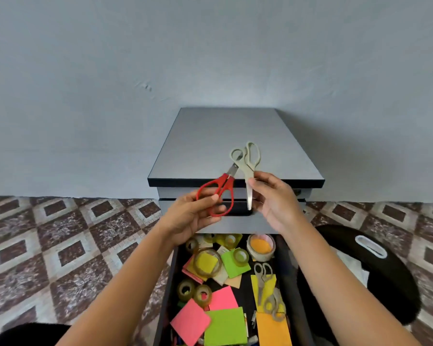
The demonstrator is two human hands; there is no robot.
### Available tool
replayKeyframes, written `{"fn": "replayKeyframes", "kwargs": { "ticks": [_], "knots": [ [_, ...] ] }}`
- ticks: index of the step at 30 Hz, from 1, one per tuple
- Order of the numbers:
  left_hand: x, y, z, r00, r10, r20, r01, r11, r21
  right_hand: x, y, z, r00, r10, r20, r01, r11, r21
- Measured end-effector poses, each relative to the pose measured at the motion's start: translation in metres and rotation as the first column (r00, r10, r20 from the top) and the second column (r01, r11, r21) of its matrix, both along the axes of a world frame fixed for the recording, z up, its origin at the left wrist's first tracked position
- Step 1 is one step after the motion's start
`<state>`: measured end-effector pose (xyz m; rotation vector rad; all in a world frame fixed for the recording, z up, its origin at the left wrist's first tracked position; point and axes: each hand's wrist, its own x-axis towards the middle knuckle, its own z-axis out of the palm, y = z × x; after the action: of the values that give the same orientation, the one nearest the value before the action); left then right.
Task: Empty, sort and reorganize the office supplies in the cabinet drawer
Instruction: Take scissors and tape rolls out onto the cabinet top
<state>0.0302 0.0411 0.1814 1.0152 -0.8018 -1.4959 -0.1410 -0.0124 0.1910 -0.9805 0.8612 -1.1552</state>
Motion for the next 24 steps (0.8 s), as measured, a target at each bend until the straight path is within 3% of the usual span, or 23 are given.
{"fn": "replayKeyframes", "kwargs": {
  "ticks": [6,10,20,24],
  "knots": [
    [0.009,-0.05,0.04,0.981,0.167,-0.102,-0.162,0.985,0.058,0.015,-0.047,0.037,0.996,-0.088,-0.007,0.088,0.996,-0.016],
    [0.007,-0.09,0.054,0.964,0.253,-0.08,-0.242,0.963,0.121,0.03,-0.082,0.049,0.992,-0.121,-0.045,0.122,0.993,0.009],
    [0.011,-0.181,0.064,0.955,0.273,0.119,-0.292,0.936,0.198,0.056,-0.171,0.042,0.924,-0.179,-0.337,0.189,0.982,-0.005],
    [0.015,-0.214,0.055,0.946,0.294,0.136,-0.319,0.92,0.23,0.062,-0.199,0.03,0.834,-0.229,-0.502,0.219,0.972,-0.079]
  ]
}}
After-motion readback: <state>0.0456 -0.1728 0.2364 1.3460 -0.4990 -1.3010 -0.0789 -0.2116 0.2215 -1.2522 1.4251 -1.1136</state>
